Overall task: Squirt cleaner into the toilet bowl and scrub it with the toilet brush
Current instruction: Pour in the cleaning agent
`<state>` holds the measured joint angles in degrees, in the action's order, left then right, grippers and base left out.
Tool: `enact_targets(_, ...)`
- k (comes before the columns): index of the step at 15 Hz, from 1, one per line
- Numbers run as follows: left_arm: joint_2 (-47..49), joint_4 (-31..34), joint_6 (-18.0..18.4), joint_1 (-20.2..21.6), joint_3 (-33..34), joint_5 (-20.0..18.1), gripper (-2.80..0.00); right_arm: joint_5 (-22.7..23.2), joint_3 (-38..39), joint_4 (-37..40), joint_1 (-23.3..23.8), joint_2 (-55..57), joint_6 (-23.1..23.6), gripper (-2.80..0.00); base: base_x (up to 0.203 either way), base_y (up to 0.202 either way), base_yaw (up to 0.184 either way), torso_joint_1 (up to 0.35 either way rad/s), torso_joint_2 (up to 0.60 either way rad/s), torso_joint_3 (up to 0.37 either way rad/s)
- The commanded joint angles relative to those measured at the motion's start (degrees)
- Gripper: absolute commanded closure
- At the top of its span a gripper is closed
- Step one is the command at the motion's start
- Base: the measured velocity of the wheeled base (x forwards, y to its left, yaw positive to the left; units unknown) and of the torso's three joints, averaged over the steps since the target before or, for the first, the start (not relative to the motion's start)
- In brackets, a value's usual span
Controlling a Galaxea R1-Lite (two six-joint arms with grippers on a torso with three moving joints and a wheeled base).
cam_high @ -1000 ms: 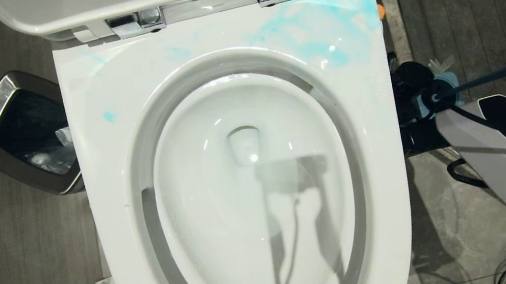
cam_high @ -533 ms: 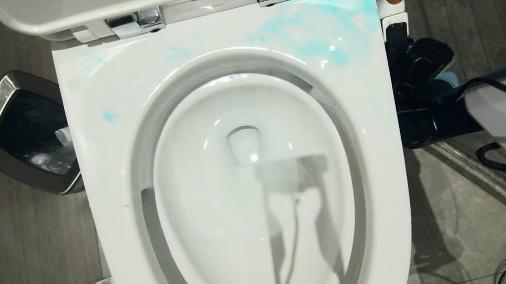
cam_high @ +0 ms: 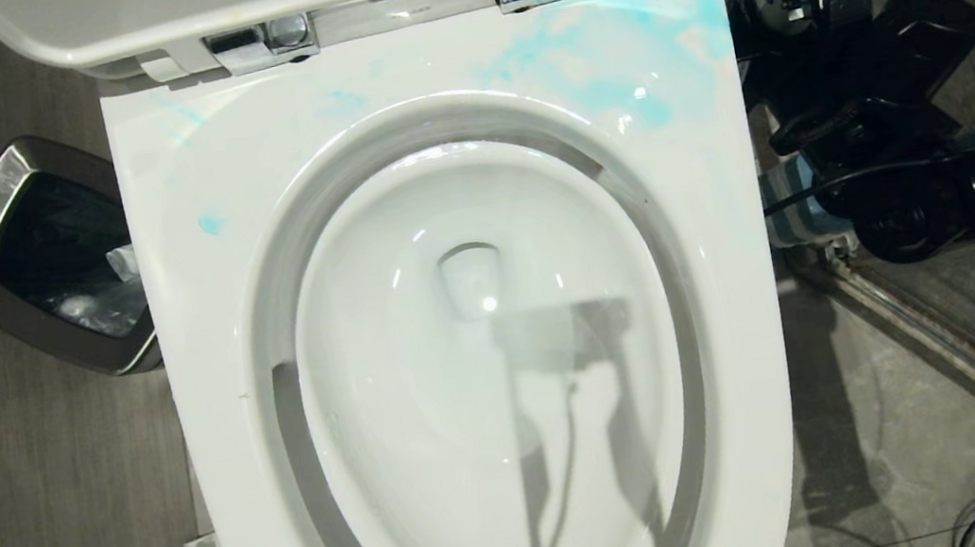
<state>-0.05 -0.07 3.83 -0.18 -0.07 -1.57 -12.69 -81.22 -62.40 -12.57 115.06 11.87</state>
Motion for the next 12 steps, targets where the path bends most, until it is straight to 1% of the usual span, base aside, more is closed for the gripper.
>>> enact_targets(1, 0.0, 0.0, 0.0, 0.0, 0.0, 0.0, 0.0, 1.4, 7.8, 0.2, -0.1, -9.4, 0.3, 0.0, 0.0, 0.0, 0.0, 0.0, 0.0, 0.0)
enact_targets(3, 0.0, 0.0, 0.0, 0.0, 0.0, 0.0, 0.0, 2.4, 12.1, 0.7, -0.2, -14.4, 1.4, 0.0, 0.0, 0.0, 0.0, 0.0, 0.0, 0.0)
enact_targets(5, 0.0, 0.0, 0.0, 0.0, 0.0, 0.0, 0.0, 2.6, 14.7, 2.1, -0.2, -18.7, 2.4, 0.0, 0.0, 0.0, 0.0, 0.0, 0.0, 0.0)
enact_targets(7, 0.0, 0.0, 0.0, 0.0, 0.0, 0.0, 0.0, 2.4, 15.9, 5.2, -0.3, -22.0, 3.0, 0.0, 0.0, 0.0, 0.0, 0.0, 0.0, 0.0)
enact_targets(9, 0.0, 0.0, 0.0, 0.0, 0.0, 0.0, 0.0, 2.2, 16.0, 6.3, -0.3, -23.8, 4.4, 0.0, 0.0, 0.0, 0.0, 0.0, 0.0, 0.0)
enact_targets(12, 0.0, 0.1, 0.0, 0.0, 0.1, 0.0, 0.0, 1.1, 17.7, 8.1, -0.3, -25.7, 4.6, 0.0, 0.0, 0.0, 0.0, 0.0, 0.0, 0.0)
